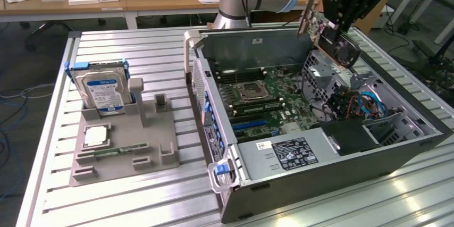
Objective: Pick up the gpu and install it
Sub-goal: 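Insert the gpu into the slot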
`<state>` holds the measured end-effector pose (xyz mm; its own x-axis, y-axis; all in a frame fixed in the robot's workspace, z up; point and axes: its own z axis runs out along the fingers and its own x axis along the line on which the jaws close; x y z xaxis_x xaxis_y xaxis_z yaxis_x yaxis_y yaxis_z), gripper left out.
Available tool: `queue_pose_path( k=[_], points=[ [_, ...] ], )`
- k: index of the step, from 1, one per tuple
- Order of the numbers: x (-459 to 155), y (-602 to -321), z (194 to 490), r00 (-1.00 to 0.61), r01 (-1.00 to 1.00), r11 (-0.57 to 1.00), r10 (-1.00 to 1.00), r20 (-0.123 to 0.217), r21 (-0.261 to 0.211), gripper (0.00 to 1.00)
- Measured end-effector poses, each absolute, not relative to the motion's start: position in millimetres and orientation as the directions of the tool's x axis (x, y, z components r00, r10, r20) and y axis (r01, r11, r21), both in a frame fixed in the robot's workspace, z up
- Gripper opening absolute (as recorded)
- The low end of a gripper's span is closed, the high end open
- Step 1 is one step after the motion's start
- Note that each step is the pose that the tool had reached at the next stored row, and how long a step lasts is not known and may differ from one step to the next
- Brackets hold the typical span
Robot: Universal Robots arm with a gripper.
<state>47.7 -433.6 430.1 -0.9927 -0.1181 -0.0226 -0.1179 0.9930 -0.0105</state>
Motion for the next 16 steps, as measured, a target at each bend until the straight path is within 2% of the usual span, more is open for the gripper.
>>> queue_pose_path(
  k=[16],
  points=[
    [47.5, -433.4, 430.1, -0.987, -0.160, 0.987, -0.161, -0.019, -0.035, 0.27]
  ],
)
